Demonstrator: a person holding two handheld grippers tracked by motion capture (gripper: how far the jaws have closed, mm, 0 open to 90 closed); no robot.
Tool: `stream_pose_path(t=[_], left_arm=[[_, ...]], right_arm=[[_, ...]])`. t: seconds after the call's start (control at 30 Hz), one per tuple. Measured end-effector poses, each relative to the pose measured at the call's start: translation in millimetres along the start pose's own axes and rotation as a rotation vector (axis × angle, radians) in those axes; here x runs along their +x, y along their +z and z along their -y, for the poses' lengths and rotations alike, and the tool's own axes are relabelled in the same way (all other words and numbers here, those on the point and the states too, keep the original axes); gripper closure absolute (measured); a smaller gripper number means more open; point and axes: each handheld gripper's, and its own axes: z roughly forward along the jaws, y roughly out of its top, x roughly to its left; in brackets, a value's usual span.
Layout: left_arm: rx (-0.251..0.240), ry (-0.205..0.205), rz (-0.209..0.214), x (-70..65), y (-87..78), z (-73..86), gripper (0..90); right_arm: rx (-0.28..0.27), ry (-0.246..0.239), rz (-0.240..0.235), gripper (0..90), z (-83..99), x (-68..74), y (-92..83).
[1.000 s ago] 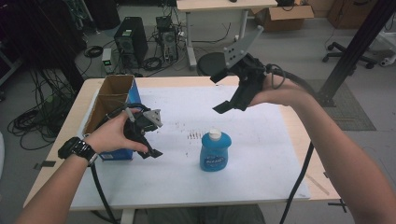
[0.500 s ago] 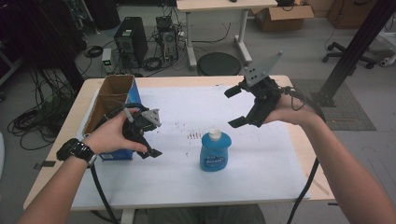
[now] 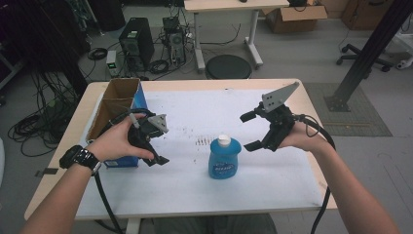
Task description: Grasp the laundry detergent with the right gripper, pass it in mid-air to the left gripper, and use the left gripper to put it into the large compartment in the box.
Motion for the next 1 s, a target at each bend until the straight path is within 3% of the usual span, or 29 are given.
stream_pose_path(t=[0.23,1.0], left_arm=[[0.003,-0.007,0.007,-0.2,1.8,1.0,3.7],[0.0,0.006,0.018,-1.2,3.9,-0.8,3.7]], right_arm=[[-0.025,0.036,-0.013,1.0,26.5,-0.3,10.5],[-0.049,0.08,-0.048,2.5,62.9,-2.8,52.8]])
